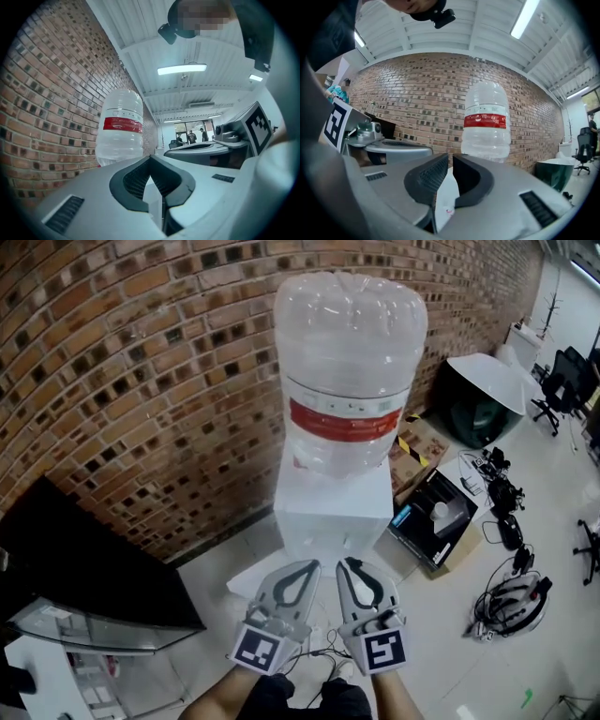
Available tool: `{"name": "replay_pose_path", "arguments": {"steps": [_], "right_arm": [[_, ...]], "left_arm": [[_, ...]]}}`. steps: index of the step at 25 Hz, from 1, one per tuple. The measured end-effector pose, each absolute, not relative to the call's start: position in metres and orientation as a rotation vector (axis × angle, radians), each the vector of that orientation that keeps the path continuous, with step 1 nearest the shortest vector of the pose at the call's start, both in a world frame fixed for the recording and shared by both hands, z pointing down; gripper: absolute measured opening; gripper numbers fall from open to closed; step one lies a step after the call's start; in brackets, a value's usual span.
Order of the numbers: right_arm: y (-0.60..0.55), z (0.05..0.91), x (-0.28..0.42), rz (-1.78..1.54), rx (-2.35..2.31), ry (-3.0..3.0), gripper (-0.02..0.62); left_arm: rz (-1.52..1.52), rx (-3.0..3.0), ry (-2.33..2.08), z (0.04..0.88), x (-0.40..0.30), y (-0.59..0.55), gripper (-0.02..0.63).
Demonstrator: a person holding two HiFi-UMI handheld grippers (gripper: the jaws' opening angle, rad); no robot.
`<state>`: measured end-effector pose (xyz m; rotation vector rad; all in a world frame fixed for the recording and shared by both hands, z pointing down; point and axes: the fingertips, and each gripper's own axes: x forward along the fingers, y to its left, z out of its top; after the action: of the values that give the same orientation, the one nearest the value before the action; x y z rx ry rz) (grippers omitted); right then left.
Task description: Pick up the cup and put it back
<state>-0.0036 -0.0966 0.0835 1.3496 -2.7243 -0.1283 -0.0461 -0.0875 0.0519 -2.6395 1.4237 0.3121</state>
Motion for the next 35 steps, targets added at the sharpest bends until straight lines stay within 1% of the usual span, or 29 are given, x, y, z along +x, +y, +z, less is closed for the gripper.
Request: {"name": "replay_pose_path", "arguments": {"steps": [7,14,16,17,18,19,27,35], "right_arm": [[-0.113,0.179,-0.006,-0.12,1.366,-2.711,0.035],[-0.119,0.325,-0.004,-0.071,1.381,-2.684,0.035],[-0.122,0.365,-0.002,-0.061,1.395,-2.685,0.035],[-0.124,0.386,-0.001,-0.053,1.4,-2.683,0.035],[-0.126,0.406,0.0,-0.046,1.405,-2.681,0.054],[-0.129,0.425,-0.001,-0.043,1.409,-2.683,0.086],[-0.148,0.566,-0.01,-0.021,1.434,-2.66,0.086],[-0.185,0.674,-0.014,-0.002,1.499,-2.63,0.087]], "left_arm": [[0.329,-2.636,1.435,0.14,-0.042,-0.104,0.0],[0.29,-2.668,1.465,0.284,-0.042,-0.114,0.001],[0.277,-2.691,1.447,0.324,-0.041,-0.116,0.031],[0.265,-2.699,1.43,0.344,-0.039,-0.117,0.031],[0.25,-2.706,1.412,0.363,-0.038,-0.118,0.031],[0.234,-2.713,1.392,0.382,-0.036,-0.12,0.031],[0.164,-2.743,1.331,0.525,-0.038,-0.142,0.025],[0.199,-2.769,1.302,0.623,-0.049,-0.182,0.025]]}}
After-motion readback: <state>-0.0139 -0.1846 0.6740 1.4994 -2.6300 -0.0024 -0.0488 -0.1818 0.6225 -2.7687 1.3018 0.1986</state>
